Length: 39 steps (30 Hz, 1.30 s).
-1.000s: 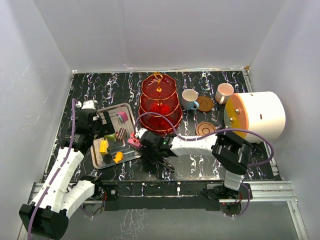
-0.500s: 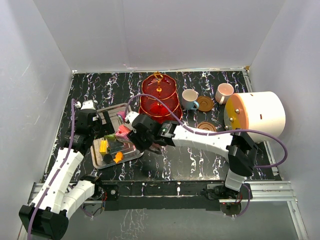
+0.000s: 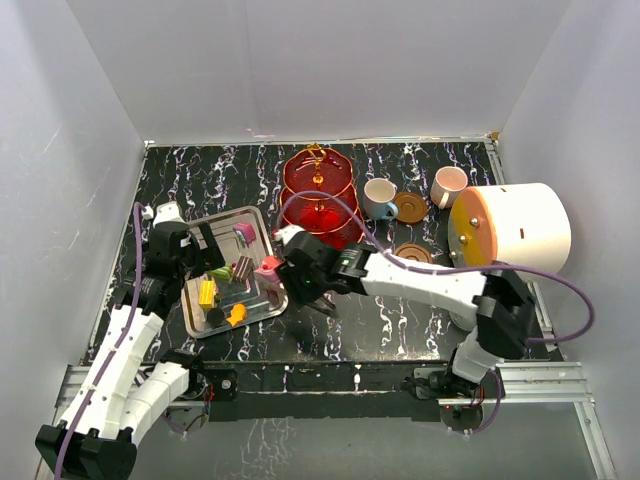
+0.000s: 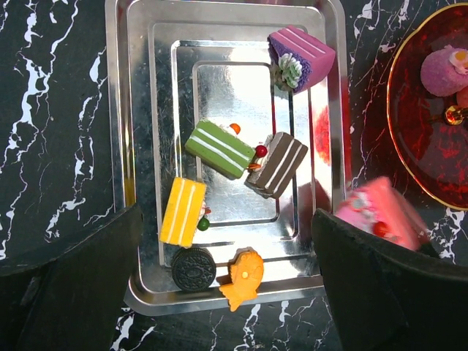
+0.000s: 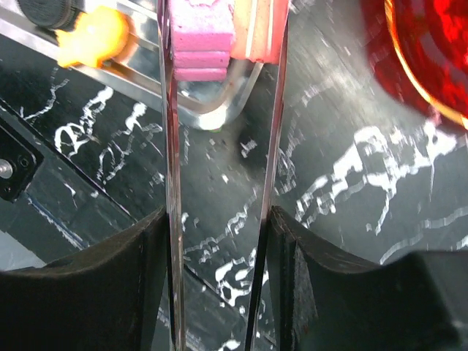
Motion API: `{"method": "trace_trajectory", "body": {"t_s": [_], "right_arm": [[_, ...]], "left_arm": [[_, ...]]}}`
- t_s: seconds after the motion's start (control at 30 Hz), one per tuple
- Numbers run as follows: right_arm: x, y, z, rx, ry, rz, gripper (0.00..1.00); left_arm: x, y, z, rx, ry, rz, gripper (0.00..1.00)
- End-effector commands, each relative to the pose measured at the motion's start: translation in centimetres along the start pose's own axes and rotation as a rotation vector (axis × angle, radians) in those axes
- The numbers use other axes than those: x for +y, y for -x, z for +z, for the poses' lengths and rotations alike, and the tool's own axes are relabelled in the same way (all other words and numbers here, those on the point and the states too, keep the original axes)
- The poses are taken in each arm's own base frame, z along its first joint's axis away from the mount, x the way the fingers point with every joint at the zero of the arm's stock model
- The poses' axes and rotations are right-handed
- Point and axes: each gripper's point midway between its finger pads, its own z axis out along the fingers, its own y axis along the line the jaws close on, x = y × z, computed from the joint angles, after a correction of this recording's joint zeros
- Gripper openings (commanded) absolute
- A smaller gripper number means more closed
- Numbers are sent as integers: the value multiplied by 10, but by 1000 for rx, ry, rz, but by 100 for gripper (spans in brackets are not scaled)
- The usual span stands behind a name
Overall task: Serve the afternoon tea
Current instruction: Place the desert on the desert table.
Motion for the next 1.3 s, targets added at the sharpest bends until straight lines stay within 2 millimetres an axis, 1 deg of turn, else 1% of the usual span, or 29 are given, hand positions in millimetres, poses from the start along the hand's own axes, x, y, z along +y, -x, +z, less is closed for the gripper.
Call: {"method": "trace_trajectory", "body": {"t_s": [0.0,0.03,0.13,0.2,0.27,0.37,0.4,0.43,0.5,0.53,0.57,0.6,0.7,0.8,0.83,0.9,1.0,1.07,1.17,1.2,1.27], "right_arm": [[-23,18,-45,-173,-19,255,49],[-30,16,-54,-194,-24,297,49],[-60,7,-64,-229,-54,402,48],[-79,6,-65,-243,-47,459,48],[-98,1,-59,-236,-73,492,48],[-127,-9,-39,-194,-138,517,48],[-134,-11,-28,-195,-154,516,50],[-139,-14,-16,-189,-154,509,55],[-144,-30,9,-98,-151,507,61],[-149,-38,18,-58,-179,502,64],[-152,-46,25,-32,-192,496,69],[-155,-50,27,-23,-209,490,72],[-165,-59,23,-12,-266,462,75],[-163,-64,19,-5,-248,429,76],[-163,-69,18,5,-251,425,77],[-164,-86,19,33,-256,422,79],[-154,-102,22,31,-200,446,80],[-153,-102,22,0,-184,459,81],[-153,-96,22,-37,-173,462,82],[-151,-93,23,-49,-161,456,83],[-153,-95,30,-54,-158,440,85]], "left_arm": [[6,1,-3,-6,24,-6,99],[5,1,-2,-4,22,-4,99],[4,0,-1,2,18,-2,99],[4,-1,-1,3,15,0,99],[3,-1,-1,5,13,2,99],[3,-1,0,6,11,1,99],[3,-1,0,6,12,2,99],[3,-1,0,7,11,4,99],[2,-2,0,11,7,6,99],[2,-2,1,13,9,6,99],[2,-2,1,14,9,5,99],[2,-2,0,13,7,4,99],[3,-2,0,10,12,2,99],[3,-3,2,15,12,6,99],[2,-3,2,19,12,9,99],[2,-5,4,28,12,12,99],[1,-5,5,33,10,16,99],[1,-5,5,34,11,16,99],[1,-5,5,33,9,18,99],[1,-6,6,35,8,19,99],[0,-6,6,39,8,21,99]]}}
